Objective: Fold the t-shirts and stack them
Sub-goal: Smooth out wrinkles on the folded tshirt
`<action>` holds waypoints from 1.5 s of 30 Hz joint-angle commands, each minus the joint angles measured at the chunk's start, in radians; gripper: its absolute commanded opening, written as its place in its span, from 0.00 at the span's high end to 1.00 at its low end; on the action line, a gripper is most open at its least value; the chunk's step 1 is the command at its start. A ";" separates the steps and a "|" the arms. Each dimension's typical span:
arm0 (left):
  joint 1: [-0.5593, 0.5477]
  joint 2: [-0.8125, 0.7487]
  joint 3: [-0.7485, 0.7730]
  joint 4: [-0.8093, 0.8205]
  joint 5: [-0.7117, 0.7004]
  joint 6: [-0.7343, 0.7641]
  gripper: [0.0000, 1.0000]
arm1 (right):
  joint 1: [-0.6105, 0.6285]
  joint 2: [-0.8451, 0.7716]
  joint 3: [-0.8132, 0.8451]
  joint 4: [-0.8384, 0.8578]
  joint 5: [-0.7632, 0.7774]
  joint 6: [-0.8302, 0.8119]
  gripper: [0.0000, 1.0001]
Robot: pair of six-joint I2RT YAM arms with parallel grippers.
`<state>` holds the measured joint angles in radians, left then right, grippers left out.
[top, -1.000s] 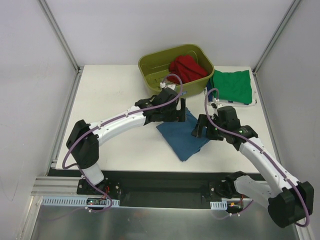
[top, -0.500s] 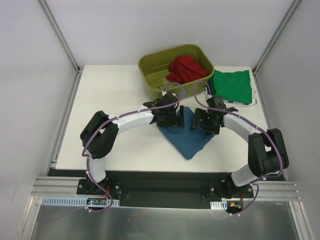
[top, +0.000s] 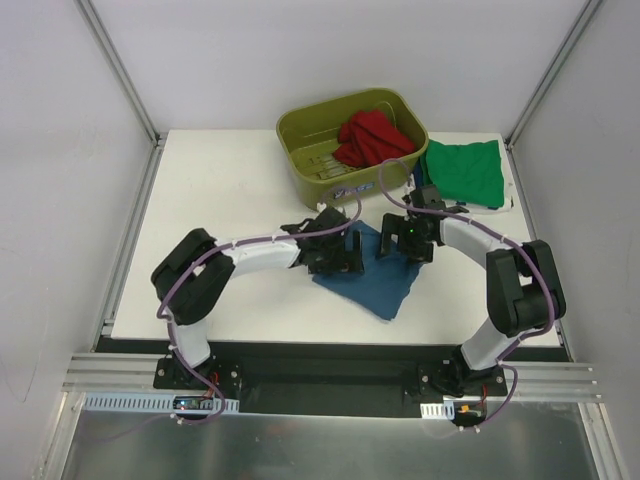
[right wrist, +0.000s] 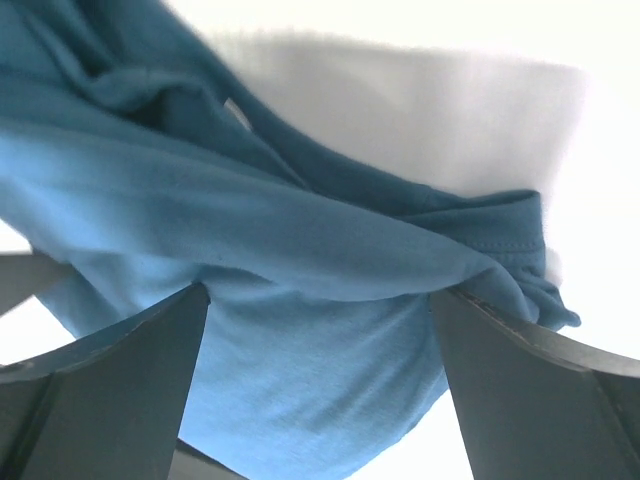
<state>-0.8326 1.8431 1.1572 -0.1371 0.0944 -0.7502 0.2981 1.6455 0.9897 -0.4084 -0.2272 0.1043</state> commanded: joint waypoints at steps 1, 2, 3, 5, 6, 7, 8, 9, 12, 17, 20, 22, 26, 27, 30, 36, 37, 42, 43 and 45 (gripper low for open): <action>-0.117 -0.132 -0.160 -0.084 -0.019 -0.113 0.01 | 0.067 -0.021 0.030 -0.046 -0.031 -0.075 0.03; -0.135 -0.162 -0.203 -0.084 -0.028 -0.147 0.01 | 0.079 -0.045 0.036 -0.056 -0.026 -0.083 0.03; -0.166 -0.220 -0.221 -0.084 -0.044 -0.156 0.01 | 0.090 -0.059 0.040 -0.066 -0.014 -0.090 0.03; -0.174 -0.281 -0.263 -0.084 -0.061 -0.166 0.01 | 0.118 -0.111 0.047 -0.090 -0.009 -0.094 0.03; -0.175 -0.338 -0.266 -0.088 -0.071 -0.155 0.01 | 0.125 -0.131 0.050 -0.099 0.000 -0.095 0.03; -0.174 -0.363 -0.263 -0.102 -0.081 -0.140 0.01 | 0.137 -0.154 0.055 -0.110 0.005 -0.095 0.03; -0.175 -0.386 -0.246 -0.114 -0.084 -0.106 0.01 | 0.144 -0.200 0.059 -0.136 0.008 -0.095 0.03; -0.175 -0.427 -0.234 -0.124 -0.088 -0.089 0.01 | 0.148 -0.223 0.066 -0.148 0.008 -0.095 0.03; -0.174 -0.473 -0.186 -0.128 -0.125 -0.032 0.01 | 0.151 -0.335 0.050 -0.167 -0.001 -0.068 0.03; -0.112 -0.400 -0.055 -0.127 -0.096 0.041 0.01 | 0.148 -0.482 -0.011 -0.176 0.025 0.053 0.03; -0.073 -0.293 0.034 -0.124 -0.040 0.069 0.01 | 0.131 -0.548 -0.059 -0.176 0.048 0.087 0.03; -0.056 -0.216 0.087 -0.116 -0.015 0.086 0.01 | 0.112 -0.584 -0.089 -0.179 0.072 0.104 0.03; 0.006 -0.105 0.121 -0.114 0.043 0.086 0.01 | 0.062 -0.673 -0.128 -0.211 0.103 0.109 0.03; 0.032 -0.067 0.119 -0.110 0.076 0.083 0.01 | 0.053 -0.685 -0.134 -0.217 0.106 0.103 0.03; 0.062 0.006 0.114 -0.078 0.106 0.081 0.01 | 0.032 -0.710 -0.149 -0.239 0.112 0.087 0.03; 0.067 0.116 0.144 -0.070 0.153 0.091 0.01 | 0.015 -0.688 -0.175 -0.282 0.109 0.081 0.03; 0.067 0.117 0.141 -0.070 0.150 0.094 0.01 | 0.010 -0.688 -0.180 -0.279 0.108 0.081 0.03; 0.069 0.084 0.116 -0.067 0.160 0.103 0.01 | 0.001 -0.653 -0.214 -0.262 0.108 0.106 0.03; 0.069 0.071 0.110 -0.065 0.162 0.106 0.01 | -0.004 -0.642 -0.224 -0.235 0.094 0.109 0.03; 0.067 0.024 0.101 -0.065 0.157 0.109 0.01 | -0.007 -0.616 -0.241 -0.196 0.051 0.150 0.03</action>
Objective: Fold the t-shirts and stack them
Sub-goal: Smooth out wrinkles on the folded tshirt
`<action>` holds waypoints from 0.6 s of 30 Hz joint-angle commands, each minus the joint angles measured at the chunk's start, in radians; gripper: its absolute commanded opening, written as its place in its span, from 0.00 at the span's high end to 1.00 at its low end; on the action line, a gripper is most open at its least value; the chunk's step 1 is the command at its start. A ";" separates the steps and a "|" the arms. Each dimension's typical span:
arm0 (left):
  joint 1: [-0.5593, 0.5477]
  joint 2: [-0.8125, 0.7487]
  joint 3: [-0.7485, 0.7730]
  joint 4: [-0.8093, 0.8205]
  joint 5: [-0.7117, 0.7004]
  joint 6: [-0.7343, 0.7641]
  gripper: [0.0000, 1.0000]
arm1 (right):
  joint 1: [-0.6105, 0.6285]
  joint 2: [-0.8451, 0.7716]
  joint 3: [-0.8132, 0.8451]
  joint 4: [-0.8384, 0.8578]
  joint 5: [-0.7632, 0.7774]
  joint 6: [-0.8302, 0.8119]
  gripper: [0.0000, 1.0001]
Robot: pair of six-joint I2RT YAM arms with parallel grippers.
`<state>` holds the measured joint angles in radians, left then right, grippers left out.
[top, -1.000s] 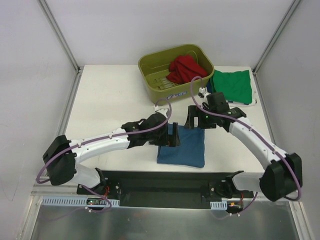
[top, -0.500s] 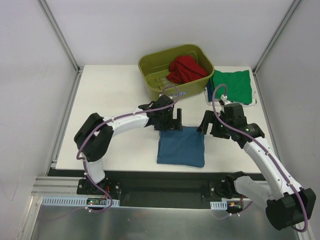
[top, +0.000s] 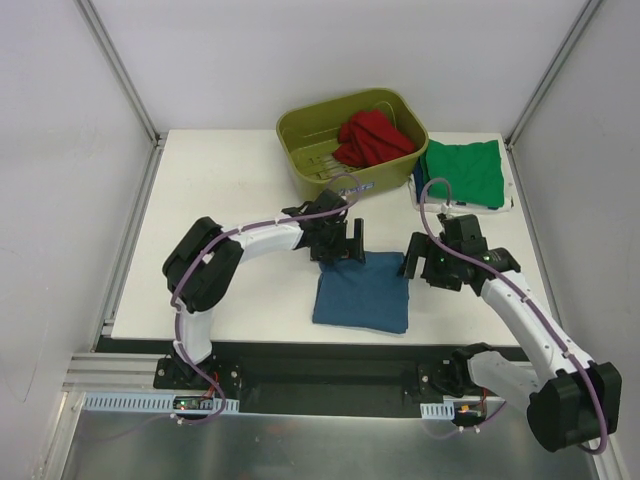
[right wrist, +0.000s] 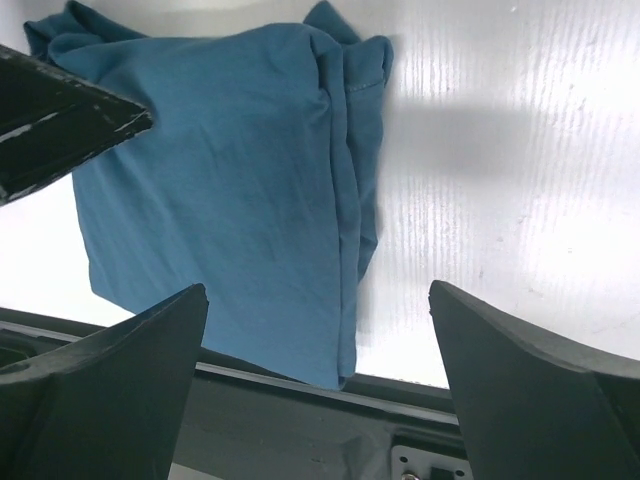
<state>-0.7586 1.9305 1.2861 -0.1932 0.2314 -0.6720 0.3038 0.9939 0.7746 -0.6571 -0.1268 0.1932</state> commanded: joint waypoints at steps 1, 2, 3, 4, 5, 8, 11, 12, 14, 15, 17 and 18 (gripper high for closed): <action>-0.005 -0.083 -0.036 -0.009 0.016 0.034 0.01 | -0.014 0.055 -0.034 0.086 -0.060 0.084 0.03; -0.005 -0.105 -0.039 -0.009 0.013 0.038 0.01 | -0.014 0.066 -0.049 0.099 -0.066 0.100 0.03; -0.005 -0.148 -0.044 -0.008 -0.001 0.048 0.01 | -0.015 0.077 -0.057 0.106 -0.054 0.136 0.03; -0.005 -0.172 -0.051 -0.011 -0.001 0.063 0.01 | -0.017 0.093 -0.064 0.119 -0.042 0.149 0.03; -0.007 -0.223 -0.059 -0.011 -0.004 0.071 0.01 | -0.015 0.101 -0.083 0.131 -0.037 0.156 0.03; -0.005 -0.330 -0.094 -0.012 -0.018 0.094 0.01 | -0.015 0.133 -0.112 0.175 -0.059 0.180 0.03; -0.005 -0.430 -0.137 -0.014 -0.059 0.109 0.01 | -0.015 0.175 -0.132 0.215 -0.066 0.184 0.02; -0.005 -0.453 -0.148 -0.017 -0.075 0.112 0.01 | -0.015 0.186 -0.144 0.229 -0.086 0.183 0.01; -0.005 -0.517 -0.185 -0.023 -0.115 0.114 0.01 | -0.014 0.221 -0.153 0.272 -0.129 0.180 0.03; -0.005 -0.537 -0.197 -0.029 -0.128 0.114 0.01 | -0.011 0.233 -0.162 0.286 -0.135 0.181 0.06; -0.007 -0.600 -0.238 -0.032 -0.173 0.109 0.01 | -0.006 0.270 -0.166 0.303 -0.125 0.181 0.08; -0.005 -0.620 -0.254 -0.035 -0.184 0.106 0.01 | 0.000 0.285 -0.166 0.304 -0.116 0.180 0.09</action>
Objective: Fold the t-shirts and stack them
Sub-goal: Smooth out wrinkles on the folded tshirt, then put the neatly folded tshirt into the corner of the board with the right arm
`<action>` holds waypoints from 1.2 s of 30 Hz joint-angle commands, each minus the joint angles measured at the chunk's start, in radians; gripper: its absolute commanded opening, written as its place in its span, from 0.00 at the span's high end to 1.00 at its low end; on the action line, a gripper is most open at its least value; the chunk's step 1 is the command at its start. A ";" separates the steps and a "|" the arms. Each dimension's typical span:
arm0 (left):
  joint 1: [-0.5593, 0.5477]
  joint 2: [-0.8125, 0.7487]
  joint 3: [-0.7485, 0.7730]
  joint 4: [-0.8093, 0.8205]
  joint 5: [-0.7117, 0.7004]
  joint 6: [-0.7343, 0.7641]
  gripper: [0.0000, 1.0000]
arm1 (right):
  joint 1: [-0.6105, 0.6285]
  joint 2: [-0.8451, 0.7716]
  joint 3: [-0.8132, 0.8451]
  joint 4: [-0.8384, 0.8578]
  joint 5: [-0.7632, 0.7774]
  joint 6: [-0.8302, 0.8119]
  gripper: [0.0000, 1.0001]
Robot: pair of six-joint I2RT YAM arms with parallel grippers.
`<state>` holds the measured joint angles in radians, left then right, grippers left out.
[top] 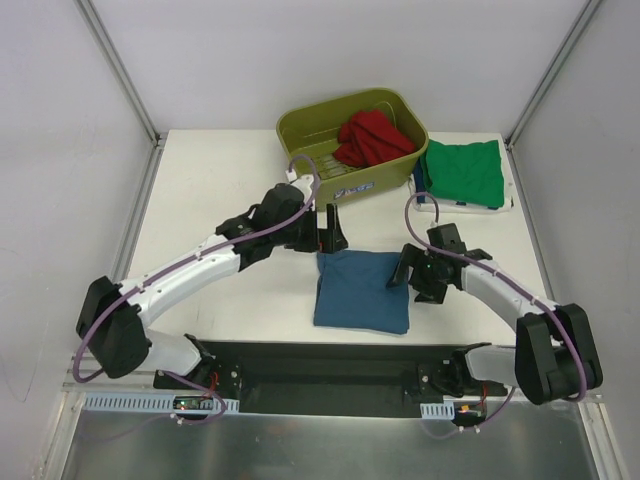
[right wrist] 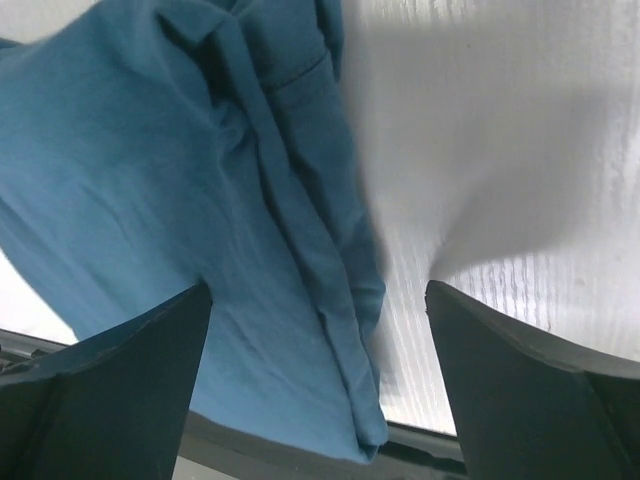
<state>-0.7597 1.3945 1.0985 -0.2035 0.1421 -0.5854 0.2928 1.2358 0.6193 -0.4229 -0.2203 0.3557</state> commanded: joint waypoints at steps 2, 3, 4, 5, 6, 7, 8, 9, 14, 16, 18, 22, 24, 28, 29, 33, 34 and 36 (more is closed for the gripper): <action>-0.004 -0.147 -0.110 -0.030 -0.137 0.009 0.01 | 0.019 0.086 -0.012 0.078 -0.008 0.017 0.11; -0.004 -0.169 -0.126 -0.033 -0.156 0.006 0.01 | 0.025 0.102 -0.012 0.087 -0.008 0.017 0.12; -0.004 -0.192 -0.156 -0.042 -0.171 -0.002 0.01 | 0.029 0.132 -0.010 0.102 -0.008 0.017 0.13; -0.004 -0.231 -0.172 -0.046 -0.200 -0.005 0.01 | 0.032 0.151 -0.007 0.110 -0.007 0.017 0.14; -0.004 -0.253 -0.205 -0.053 -0.216 -0.011 0.01 | 0.046 0.168 -0.003 0.118 -0.007 0.022 0.17; -0.004 -0.273 -0.221 -0.059 -0.229 -0.022 0.01 | 0.052 0.209 0.003 0.131 -0.011 0.022 0.20; -0.004 -0.314 -0.238 -0.062 -0.245 -0.027 0.01 | 0.061 0.229 0.023 0.134 -0.014 0.020 0.28; -0.003 -0.334 -0.255 -0.066 -0.269 -0.031 0.01 | 0.083 0.249 0.033 0.136 -0.016 0.022 0.35; 0.002 -0.436 -0.327 -0.096 -0.325 -0.054 0.01 | 0.147 0.324 0.127 0.125 0.048 0.014 0.70; 0.005 -0.453 -0.341 -0.109 -0.341 -0.059 0.01 | 0.169 0.327 0.155 0.101 0.071 -0.007 0.80; 0.005 -0.474 -0.351 -0.128 -0.355 -0.065 0.01 | 0.187 0.315 0.190 0.089 0.097 -0.027 0.91; 0.008 -0.500 -0.365 -0.158 -0.397 -0.080 0.01 | 0.233 0.284 0.293 -0.028 0.304 -0.096 0.99; 0.011 -0.517 -0.377 -0.168 -0.404 -0.083 0.01 | 0.275 0.284 0.361 -0.152 0.549 -0.139 0.99; 0.014 -0.535 -0.388 -0.184 -0.424 -0.086 0.01 | 0.292 0.275 0.473 -0.235 0.775 -0.205 0.99; 0.016 -0.537 -0.388 -0.191 -0.432 -0.088 0.01 | 0.290 0.269 0.483 -0.240 0.830 -0.216 0.99; 0.020 -0.539 -0.390 -0.212 -0.475 -0.091 0.01 | 0.289 0.248 0.536 -0.249 0.990 -0.297 0.99; 0.022 -0.539 -0.388 -0.218 -0.480 -0.091 0.01 | 0.289 0.246 0.549 -0.254 1.022 -0.313 0.99; 0.025 -0.539 -0.387 -0.229 -0.490 -0.091 0.01 | 0.284 0.241 0.588 -0.269 1.091 -0.333 0.99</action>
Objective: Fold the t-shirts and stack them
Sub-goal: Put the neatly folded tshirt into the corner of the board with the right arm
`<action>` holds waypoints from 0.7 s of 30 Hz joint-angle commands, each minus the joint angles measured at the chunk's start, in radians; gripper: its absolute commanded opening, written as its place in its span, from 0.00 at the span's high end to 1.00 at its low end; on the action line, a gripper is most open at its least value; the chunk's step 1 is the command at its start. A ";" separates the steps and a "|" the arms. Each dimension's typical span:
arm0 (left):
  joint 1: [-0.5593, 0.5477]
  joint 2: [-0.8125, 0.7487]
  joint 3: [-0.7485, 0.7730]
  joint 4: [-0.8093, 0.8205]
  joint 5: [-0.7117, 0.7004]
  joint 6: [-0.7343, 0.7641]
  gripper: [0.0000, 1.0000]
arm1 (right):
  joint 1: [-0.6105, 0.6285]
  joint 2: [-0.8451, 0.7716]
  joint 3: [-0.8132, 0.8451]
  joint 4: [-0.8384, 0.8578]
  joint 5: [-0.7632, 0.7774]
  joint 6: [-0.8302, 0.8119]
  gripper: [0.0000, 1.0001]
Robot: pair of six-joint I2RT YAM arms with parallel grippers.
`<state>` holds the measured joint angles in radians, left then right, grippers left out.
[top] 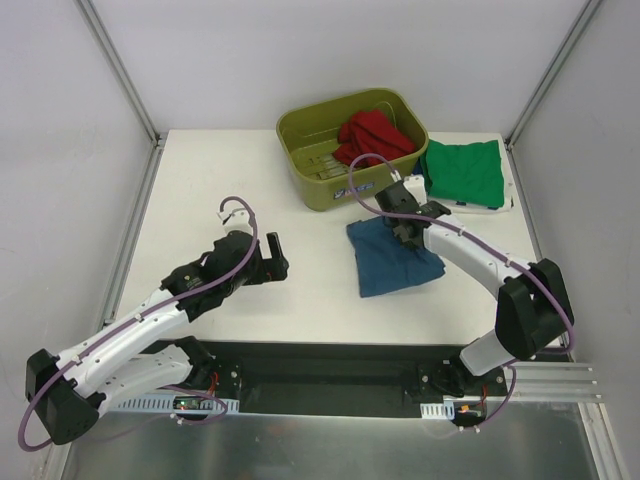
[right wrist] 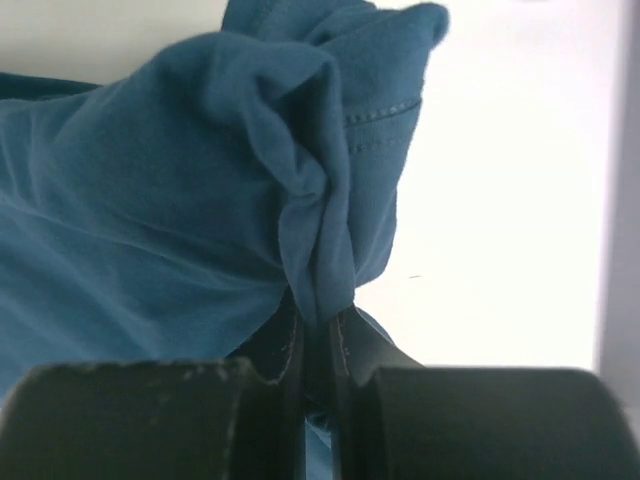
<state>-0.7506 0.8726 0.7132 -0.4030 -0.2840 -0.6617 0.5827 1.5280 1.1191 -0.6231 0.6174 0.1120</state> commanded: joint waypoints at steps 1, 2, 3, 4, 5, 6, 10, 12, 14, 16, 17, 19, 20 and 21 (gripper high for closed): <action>0.017 -0.018 0.000 -0.033 -0.070 -0.013 0.01 | -0.009 -0.052 0.100 -0.069 0.266 -0.106 0.99; 0.017 -0.018 0.002 -0.048 -0.082 -0.012 0.01 | -0.018 -0.055 0.116 -0.069 0.275 -0.138 0.99; 0.020 -0.021 0.009 -0.063 -0.116 -0.024 0.01 | -0.023 -0.058 0.137 -0.067 0.286 -0.156 0.99; 0.022 -0.029 0.014 -0.077 -0.132 -0.033 0.01 | -0.030 -0.060 0.151 -0.067 0.294 -0.188 0.99; 0.023 -0.037 0.017 -0.089 -0.142 -0.039 0.01 | -0.043 -0.060 0.163 -0.069 0.314 -0.208 0.99; 0.026 -0.046 0.017 -0.103 -0.150 -0.039 0.01 | -0.052 -0.066 0.188 -0.069 0.323 -0.225 0.99; 0.028 -0.113 0.017 -0.126 -0.202 -0.038 0.01 | -0.106 -0.083 0.246 -0.073 0.288 -0.282 0.99; 0.030 -0.133 0.019 -0.140 -0.225 -0.038 0.01 | -0.136 -0.097 0.269 -0.075 0.280 -0.304 0.99; 0.031 -0.162 0.020 -0.148 -0.256 -0.036 0.01 | -0.162 -0.101 0.314 -0.073 0.257 -0.342 0.99; 0.031 -0.184 0.022 -0.158 -0.271 -0.035 0.01 | -0.176 -0.103 0.373 -0.078 0.231 -0.368 0.99; 0.031 -0.188 0.023 -0.160 -0.282 -0.033 0.01 | -0.188 -0.101 0.392 -0.081 0.225 -0.382 0.99; 0.031 -0.199 0.025 -0.165 -0.291 -0.033 0.01 | -0.199 -0.095 0.433 -0.089 0.210 -0.417 0.99; 0.033 -0.201 0.026 -0.165 -0.302 -0.038 0.01 | -0.213 -0.086 0.473 -0.096 0.205 -0.425 0.99; 0.034 -0.201 0.025 -0.166 -0.308 -0.042 0.01 | -0.221 -0.082 0.491 -0.096 0.200 -0.436 0.99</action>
<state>-0.7307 0.6849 0.7128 -0.5423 -0.5198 -0.6914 0.3885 1.4769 1.4887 -0.7177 0.8257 -0.2417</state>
